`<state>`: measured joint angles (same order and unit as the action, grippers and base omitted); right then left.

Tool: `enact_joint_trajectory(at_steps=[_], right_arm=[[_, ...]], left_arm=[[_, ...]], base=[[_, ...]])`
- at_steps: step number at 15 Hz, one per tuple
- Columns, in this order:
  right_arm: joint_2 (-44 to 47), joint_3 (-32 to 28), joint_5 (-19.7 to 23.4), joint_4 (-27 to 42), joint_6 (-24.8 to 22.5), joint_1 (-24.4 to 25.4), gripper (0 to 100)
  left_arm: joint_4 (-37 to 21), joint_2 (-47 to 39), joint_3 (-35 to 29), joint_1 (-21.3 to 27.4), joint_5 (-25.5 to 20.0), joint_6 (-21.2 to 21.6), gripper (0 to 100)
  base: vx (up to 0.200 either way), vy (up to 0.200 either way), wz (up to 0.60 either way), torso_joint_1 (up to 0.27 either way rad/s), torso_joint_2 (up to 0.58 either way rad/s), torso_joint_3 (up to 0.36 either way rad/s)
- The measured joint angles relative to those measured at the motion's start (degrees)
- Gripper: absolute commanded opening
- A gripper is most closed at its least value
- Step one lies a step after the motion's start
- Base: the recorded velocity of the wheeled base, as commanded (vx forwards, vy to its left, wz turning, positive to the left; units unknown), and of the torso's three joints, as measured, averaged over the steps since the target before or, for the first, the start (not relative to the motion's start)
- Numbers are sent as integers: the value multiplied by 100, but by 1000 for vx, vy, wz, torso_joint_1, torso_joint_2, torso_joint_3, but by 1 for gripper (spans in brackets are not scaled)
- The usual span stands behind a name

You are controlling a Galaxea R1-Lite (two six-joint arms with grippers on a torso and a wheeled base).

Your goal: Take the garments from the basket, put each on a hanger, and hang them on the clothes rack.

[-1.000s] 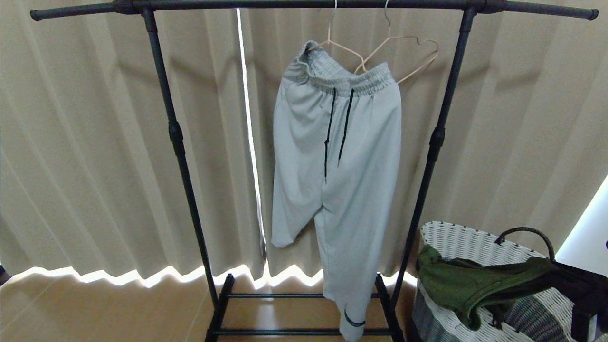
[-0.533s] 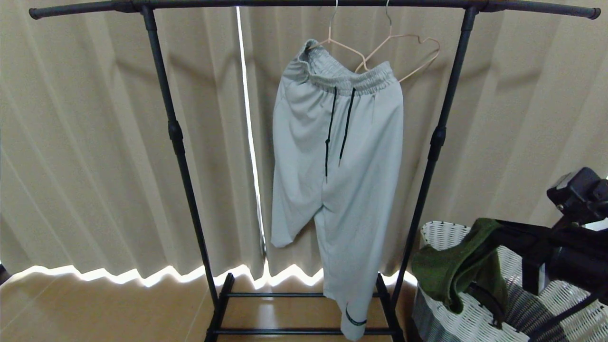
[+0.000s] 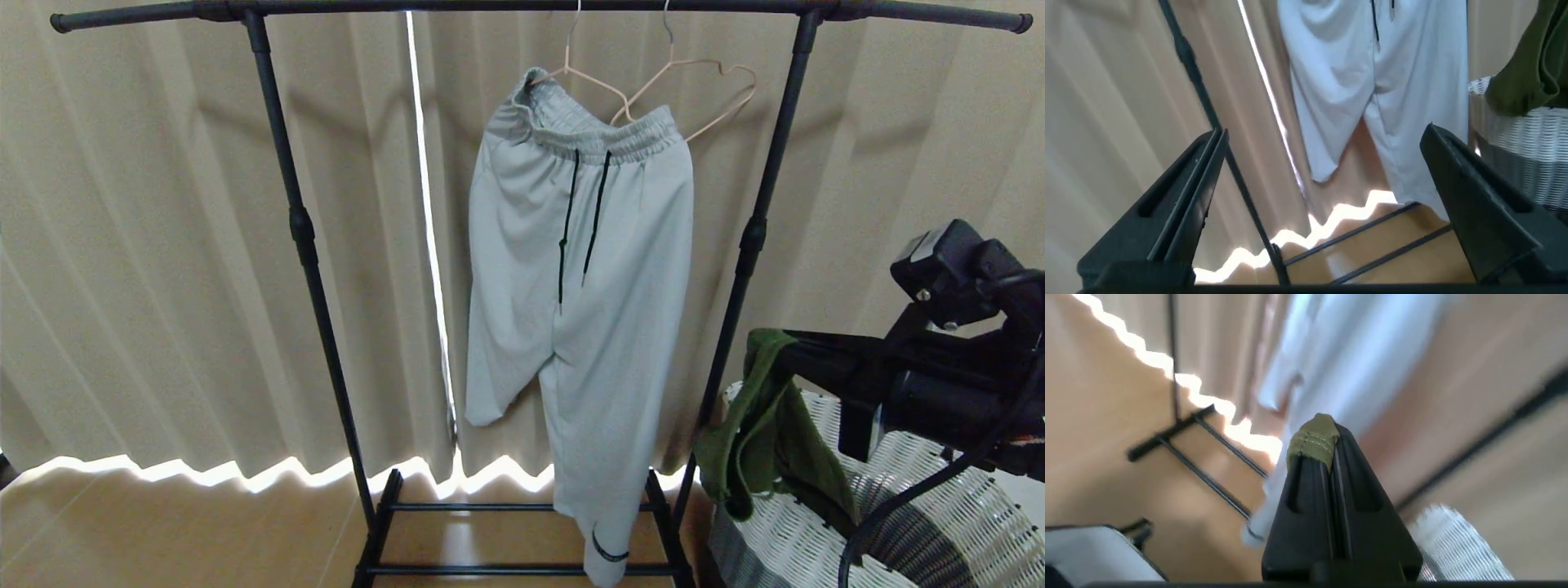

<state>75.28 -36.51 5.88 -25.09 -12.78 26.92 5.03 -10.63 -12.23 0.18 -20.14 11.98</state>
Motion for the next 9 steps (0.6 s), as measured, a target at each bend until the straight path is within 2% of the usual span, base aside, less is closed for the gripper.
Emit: enact_joint_trajectory(at_steps=[2, 5, 7, 9], right_arm=[[182, -233, 35, -204, 30, 124, 0], [628, -360, 46, -1104, 51, 371, 0], [874, -444, 46, -1375, 49, 445, 0], [936, -494, 46, -1340, 38, 469, 0]], left_arm=[[57, -942, -540, 39, -50, -41, 100], [356, -2548, -1392, 428, -52, -126, 100], [712, -3446, -1816, 1130, 139, -151, 100], [987, -4144, -2010, 2120, 670, -290, 100]], base=[[0, 0, 0, 0, 0, 0], [0, 0, 0, 0, 0, 0], [0, 0, 0, 0, 0, 0], [0, 0, 0, 0, 0, 0]])
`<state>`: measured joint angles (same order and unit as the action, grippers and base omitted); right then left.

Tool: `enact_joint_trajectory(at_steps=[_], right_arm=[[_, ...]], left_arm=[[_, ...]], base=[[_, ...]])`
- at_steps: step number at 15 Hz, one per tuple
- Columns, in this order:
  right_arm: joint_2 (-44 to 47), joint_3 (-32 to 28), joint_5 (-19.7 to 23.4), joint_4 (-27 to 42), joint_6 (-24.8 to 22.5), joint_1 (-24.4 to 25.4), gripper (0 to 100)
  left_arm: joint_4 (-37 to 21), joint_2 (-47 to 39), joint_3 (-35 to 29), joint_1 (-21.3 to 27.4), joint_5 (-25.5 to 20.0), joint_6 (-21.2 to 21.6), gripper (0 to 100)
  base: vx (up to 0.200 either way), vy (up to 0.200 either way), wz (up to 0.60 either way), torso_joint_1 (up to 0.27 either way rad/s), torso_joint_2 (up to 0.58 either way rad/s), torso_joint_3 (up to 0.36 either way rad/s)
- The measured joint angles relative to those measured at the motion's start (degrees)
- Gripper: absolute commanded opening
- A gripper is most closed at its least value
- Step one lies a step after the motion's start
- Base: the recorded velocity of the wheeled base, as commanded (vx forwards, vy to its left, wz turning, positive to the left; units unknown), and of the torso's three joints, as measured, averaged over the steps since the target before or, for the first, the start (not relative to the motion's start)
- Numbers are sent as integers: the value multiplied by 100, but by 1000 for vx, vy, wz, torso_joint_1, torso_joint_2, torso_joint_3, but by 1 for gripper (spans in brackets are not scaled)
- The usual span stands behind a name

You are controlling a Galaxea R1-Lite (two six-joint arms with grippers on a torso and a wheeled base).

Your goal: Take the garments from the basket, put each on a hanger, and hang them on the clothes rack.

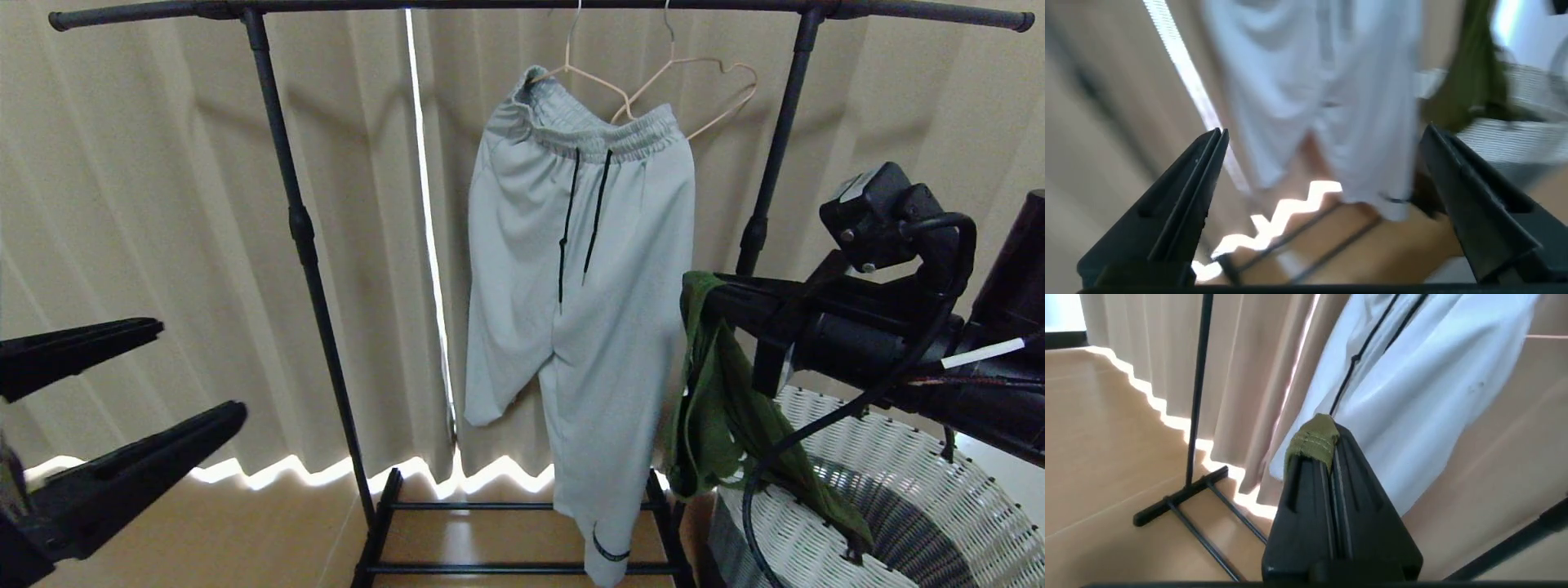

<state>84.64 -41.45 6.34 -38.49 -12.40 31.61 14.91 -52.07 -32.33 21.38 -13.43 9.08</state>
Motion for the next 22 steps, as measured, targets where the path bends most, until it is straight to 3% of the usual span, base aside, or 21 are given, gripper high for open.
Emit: enact_joint_trajectory(at_steps=[5, 10, 16, 22], right_arm=[[-388, 7, -49, 666, -11, 129, 0], [-848, 22, -13, 749, 0, 372, 0], [-1022, 24, -7, 709, 197, 505, 0], [-1047, -11, 6, 674, 208, 610, 0]], left_arm=[[1048, -1620, -96, 2070, 1362, -1089, 100], [2371, -3533, -236, 3372, 2405, -2057, 100], [3640, -5692, -1213, 4094, 3172, -2816, 100], [3780, -6367, -1631, 4041, 3212, -2925, 100]], base=[[0, 0, 0, 0, 0, 0], [0, 0, 0, 0, 0, 0], [0, 0, 0, 0, 0, 0], [0, 0, 0, 0, 0, 0]])
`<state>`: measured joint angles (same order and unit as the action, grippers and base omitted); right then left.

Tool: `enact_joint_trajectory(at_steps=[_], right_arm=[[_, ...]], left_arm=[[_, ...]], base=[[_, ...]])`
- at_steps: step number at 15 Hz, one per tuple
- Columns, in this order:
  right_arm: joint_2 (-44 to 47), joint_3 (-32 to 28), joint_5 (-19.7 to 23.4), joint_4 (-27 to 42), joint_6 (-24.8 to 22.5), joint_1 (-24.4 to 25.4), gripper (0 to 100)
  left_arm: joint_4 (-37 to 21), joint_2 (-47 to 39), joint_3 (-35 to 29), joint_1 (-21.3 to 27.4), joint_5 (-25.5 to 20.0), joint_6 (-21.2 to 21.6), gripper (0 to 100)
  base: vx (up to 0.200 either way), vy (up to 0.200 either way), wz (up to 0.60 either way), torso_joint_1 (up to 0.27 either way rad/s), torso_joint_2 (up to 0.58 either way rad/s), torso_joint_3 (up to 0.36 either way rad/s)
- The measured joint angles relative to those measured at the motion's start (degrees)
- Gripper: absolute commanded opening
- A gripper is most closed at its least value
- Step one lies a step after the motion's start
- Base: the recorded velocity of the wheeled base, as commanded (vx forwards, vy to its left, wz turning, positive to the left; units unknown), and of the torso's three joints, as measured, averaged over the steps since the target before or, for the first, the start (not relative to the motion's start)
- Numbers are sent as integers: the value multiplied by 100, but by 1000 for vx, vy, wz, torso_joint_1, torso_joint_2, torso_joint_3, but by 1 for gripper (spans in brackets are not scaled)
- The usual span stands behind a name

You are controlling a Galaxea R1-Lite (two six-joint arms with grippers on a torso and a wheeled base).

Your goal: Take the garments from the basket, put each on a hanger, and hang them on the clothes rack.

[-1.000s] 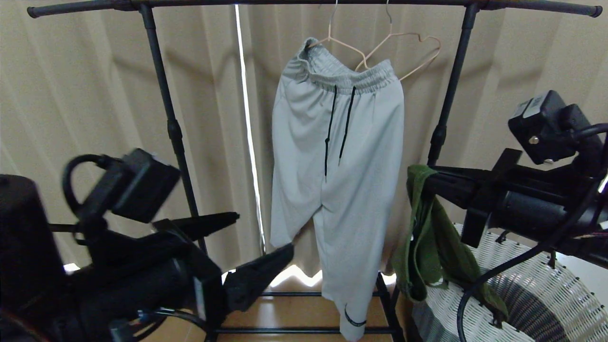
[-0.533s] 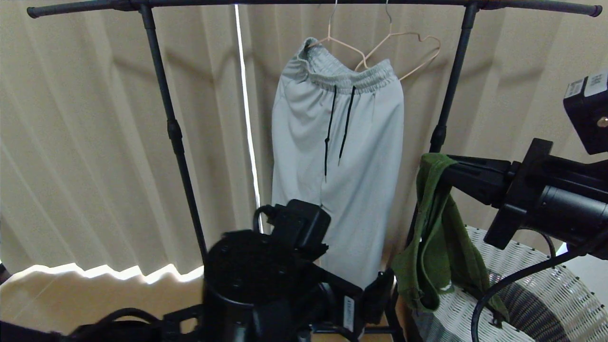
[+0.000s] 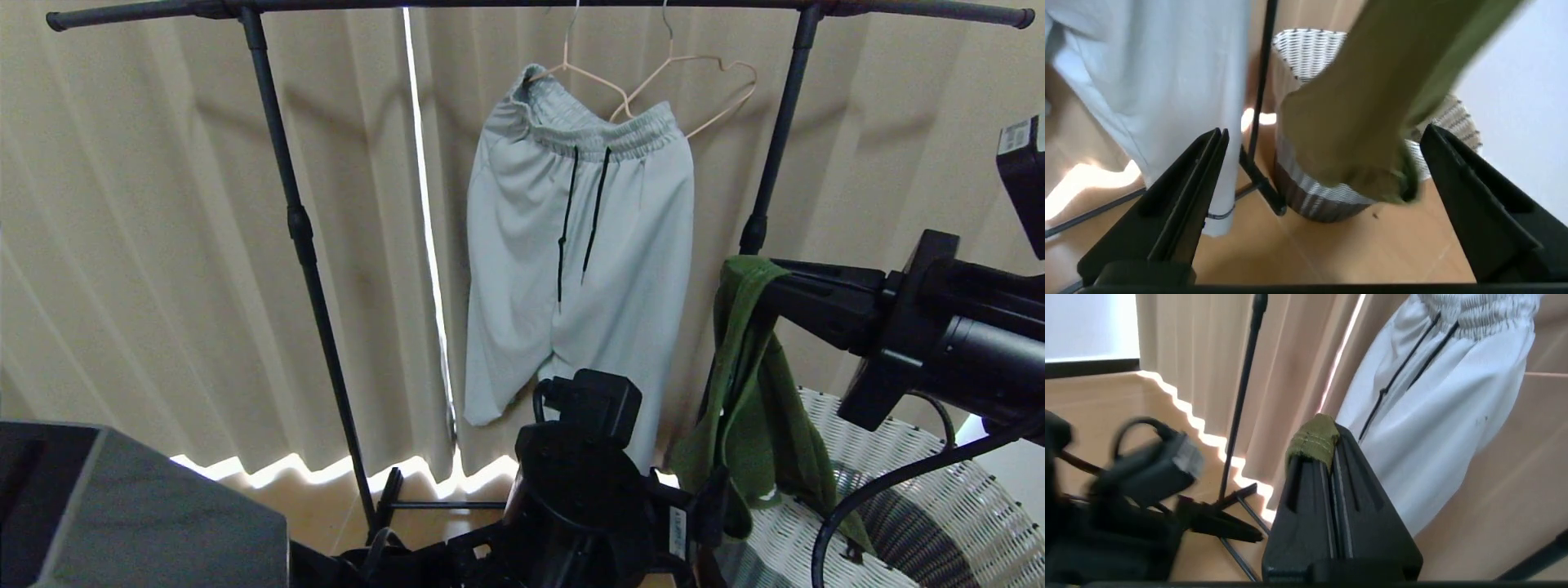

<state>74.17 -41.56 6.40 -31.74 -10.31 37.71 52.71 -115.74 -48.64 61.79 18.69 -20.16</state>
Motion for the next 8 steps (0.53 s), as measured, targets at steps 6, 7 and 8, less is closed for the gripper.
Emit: enact_joint_trajectory(at_steps=[6, 7, 8], right_arm=[[-24, -11, 0, -22, 2, 16, 0], [-41, -11, 0, -22, 0, 16, 0], [-63, -11, 0, -22, 2, 24, 0]], left_arm=[[224, -419, -30, -206, 2, 11, 100], [227, -466, -20, -215, 2, 13, 100], [224, -501, -11, -221, 0, 16, 100]], base=[[0, 0, 0, 0, 0, 0], [0, 0, 0, 0, 0, 0], [0, 0, 0, 0, 0, 0]])
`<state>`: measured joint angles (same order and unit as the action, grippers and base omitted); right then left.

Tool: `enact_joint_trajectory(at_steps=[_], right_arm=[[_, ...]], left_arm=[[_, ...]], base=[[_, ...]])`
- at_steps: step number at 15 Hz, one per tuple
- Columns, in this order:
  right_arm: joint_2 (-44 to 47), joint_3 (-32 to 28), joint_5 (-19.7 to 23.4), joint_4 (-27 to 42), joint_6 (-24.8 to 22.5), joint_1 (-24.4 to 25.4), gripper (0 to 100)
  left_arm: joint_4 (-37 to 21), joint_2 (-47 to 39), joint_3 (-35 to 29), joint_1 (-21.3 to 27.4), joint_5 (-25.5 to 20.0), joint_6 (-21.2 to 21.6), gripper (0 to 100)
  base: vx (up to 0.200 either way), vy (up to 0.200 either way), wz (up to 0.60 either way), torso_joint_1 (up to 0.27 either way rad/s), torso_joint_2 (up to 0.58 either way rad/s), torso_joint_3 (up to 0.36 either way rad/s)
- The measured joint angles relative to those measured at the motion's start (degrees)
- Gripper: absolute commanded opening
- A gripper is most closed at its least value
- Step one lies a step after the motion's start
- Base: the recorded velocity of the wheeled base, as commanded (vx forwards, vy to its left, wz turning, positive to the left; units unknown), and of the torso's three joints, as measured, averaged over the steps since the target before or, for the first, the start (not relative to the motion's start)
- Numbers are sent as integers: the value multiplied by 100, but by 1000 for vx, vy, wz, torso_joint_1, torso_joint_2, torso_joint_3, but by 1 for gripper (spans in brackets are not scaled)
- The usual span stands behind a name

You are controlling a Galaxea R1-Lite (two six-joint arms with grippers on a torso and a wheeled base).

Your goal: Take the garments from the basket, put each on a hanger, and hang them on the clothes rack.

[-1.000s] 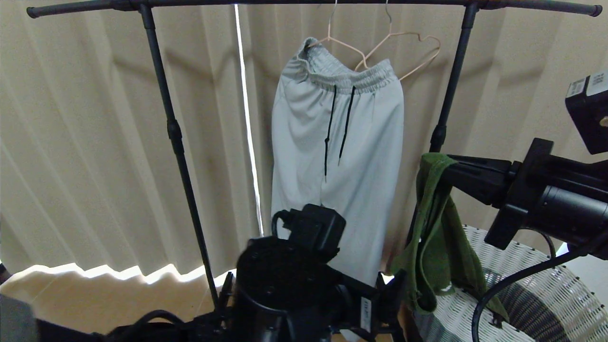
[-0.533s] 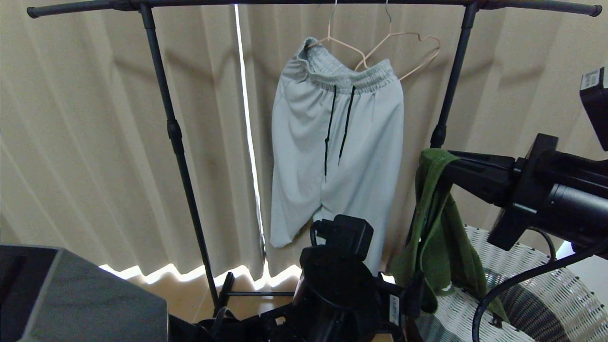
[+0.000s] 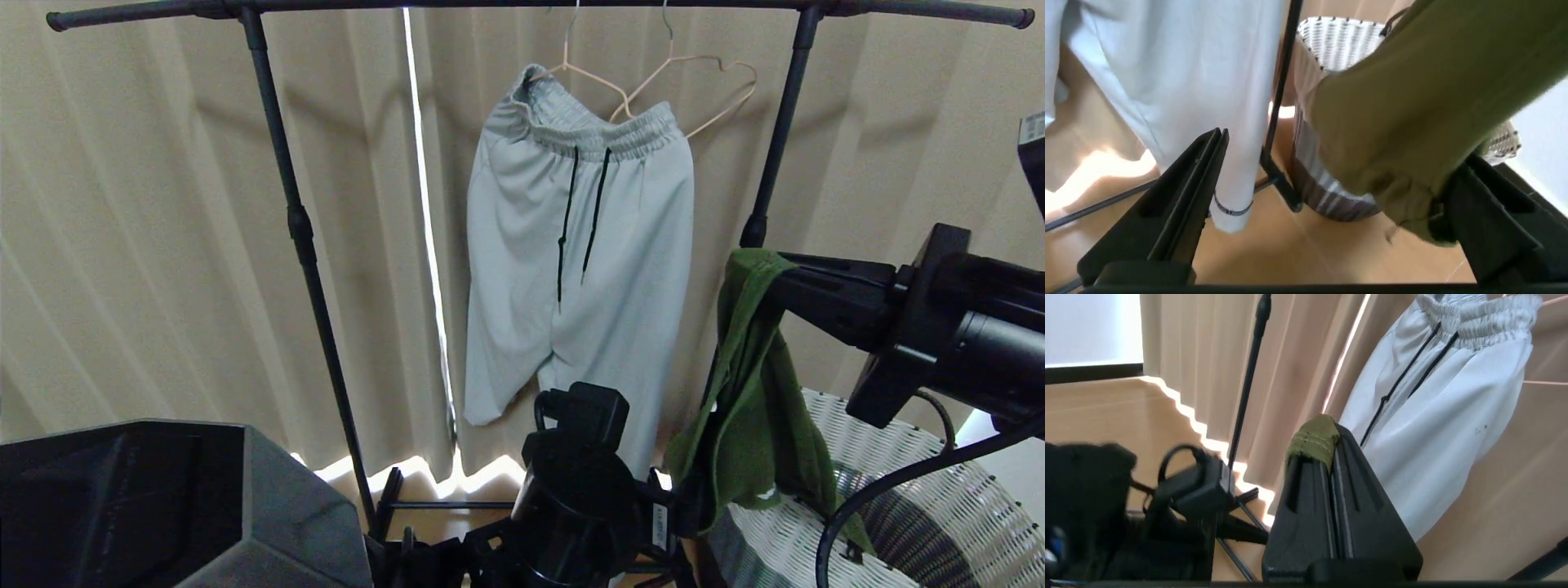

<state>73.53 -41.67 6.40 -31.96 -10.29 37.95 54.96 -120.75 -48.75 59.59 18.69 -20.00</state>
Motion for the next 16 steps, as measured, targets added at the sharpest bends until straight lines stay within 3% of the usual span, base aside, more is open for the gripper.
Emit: enact_joint_trajectory(at_steps=[3, 9, 10, 13, 16], right_arm=[[-71, -11, 0, 5, -5, 24, 0], [-102, -17, -9, 2, -5, 20, 0], [-99, -17, -9, 2, -7, 20, 0], [-88, -26, -9, 5, -7, 13, 0], [-50, -26, -6, 9, -11, 2, 0]], left_arm=[[-33, -56, 90, -30, 2, 24, 100], [-2, 137, 851, -44, 268, 85, 100], [-5, 212, 953, -44, 273, 85, 0], [30, 438, 1224, -46, 274, 224, 0], [1073, 674, 1751, -57, 284, 772, 0]], base=[[0, 0, 0, 0, 0, 0], [0, 0, 0, 0, 0, 0], [0, 0, 0, 0, 0, 0], [0, 0, 0, 0, 0, 0], [0, 0, 0, 0, 0, 0]])
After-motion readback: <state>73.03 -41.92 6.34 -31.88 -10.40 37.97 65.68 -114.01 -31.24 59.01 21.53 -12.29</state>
